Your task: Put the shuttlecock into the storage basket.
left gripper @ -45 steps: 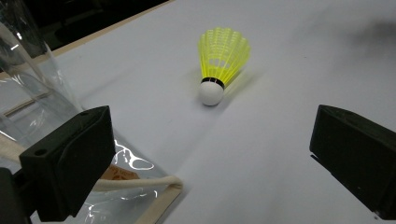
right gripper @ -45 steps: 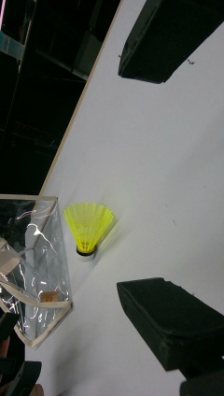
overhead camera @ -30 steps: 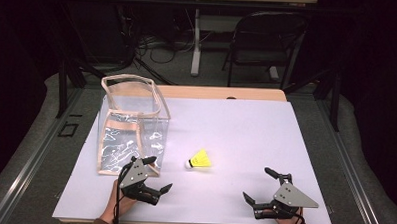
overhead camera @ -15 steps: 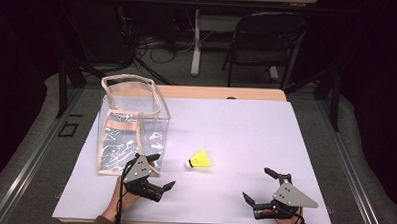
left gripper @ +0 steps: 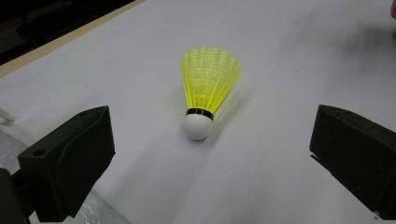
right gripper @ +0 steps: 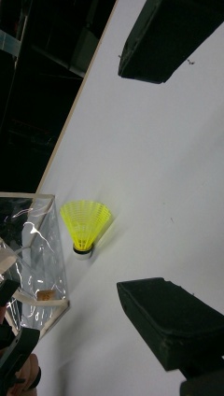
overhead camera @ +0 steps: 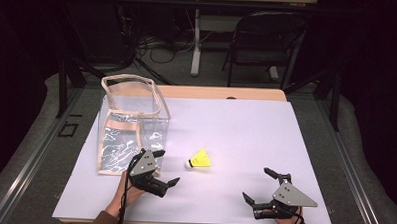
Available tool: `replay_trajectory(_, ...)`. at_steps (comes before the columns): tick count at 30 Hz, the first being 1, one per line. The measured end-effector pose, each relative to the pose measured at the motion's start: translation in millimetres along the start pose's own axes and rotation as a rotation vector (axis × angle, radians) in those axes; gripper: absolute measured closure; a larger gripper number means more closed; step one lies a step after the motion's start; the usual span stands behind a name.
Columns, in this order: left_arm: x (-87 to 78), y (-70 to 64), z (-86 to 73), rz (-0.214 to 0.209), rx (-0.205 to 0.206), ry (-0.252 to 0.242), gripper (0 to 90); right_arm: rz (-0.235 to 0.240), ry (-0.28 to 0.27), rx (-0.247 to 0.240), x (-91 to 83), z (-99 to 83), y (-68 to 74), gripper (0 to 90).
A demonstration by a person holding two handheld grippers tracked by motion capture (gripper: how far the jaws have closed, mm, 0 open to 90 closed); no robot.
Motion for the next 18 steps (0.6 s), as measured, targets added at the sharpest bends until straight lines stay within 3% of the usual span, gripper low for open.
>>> replay_trajectory(9, 9.0, -0.1, 6.9, -0.024, 0.007, 0.028, 0.0, 0.001, 0.001, 0.001, -0.2, -0.2, -0.2, 0.0)
replay_trajectory(18, 11.5, 0.6, 8.2, -0.021, 0.011, 0.048, 0.0, 0.004, 0.005, 0.0, -0.2, -0.2, 0.1, 0.0)
Point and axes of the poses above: each handheld gripper's, and its own axes: x roughly forward along the jaws, z roughly out of its top, y roughly to its left, the point moved 3 cm from there along x, roughly forward along the jaws, and after that the axes turned 8 degrees about -x, right-handed, at the moved point
